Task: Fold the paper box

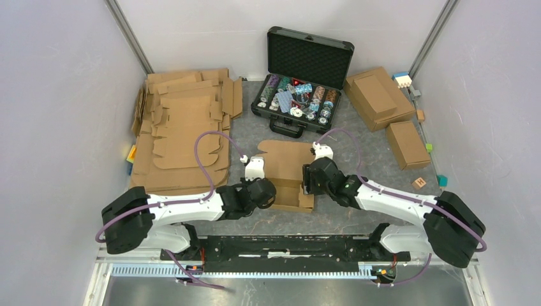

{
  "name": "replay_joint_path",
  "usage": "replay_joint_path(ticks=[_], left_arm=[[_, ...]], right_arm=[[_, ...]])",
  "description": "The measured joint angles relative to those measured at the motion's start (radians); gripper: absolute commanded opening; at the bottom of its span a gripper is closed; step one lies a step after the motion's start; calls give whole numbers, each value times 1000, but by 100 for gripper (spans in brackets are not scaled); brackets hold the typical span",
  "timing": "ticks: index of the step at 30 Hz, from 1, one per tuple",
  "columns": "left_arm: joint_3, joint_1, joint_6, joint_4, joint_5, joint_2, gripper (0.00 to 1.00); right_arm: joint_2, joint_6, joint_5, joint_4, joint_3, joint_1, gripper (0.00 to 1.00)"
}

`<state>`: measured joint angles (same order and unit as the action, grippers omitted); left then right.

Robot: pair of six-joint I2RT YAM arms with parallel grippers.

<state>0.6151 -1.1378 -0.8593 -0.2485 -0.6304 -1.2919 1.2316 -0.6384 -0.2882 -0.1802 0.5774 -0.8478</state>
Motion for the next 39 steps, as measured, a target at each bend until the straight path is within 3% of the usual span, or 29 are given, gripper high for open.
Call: replay_joint_path(ticks=[17, 19, 21, 22, 23, 34, 39], left_arm=[[0, -10, -38, 3, -16, 0, 6], [0, -10, -42, 4, -16, 0, 6], [0, -10, -48, 4, -16, 0, 6], [0, -10, -50, 4, -17, 0, 5], [0, -10, -53, 4, -17, 0, 5], [-1, -15, -56, 0, -25, -10, 4], [-1, -26, -67, 0, -34, -23, 3]], right_arm=[[21, -153, -5, -62, 17, 5, 42], [19, -174, -5, -75, 18, 5, 46], [18, -191, -6, -87, 21, 5, 55], [15, -198, -6, -92, 21, 5, 66], [10, -206, -5, -96, 21, 5, 67], [-53, -238, 48, -77, -18, 56, 68], [-21, -300, 90, -29, -30, 76, 62]])
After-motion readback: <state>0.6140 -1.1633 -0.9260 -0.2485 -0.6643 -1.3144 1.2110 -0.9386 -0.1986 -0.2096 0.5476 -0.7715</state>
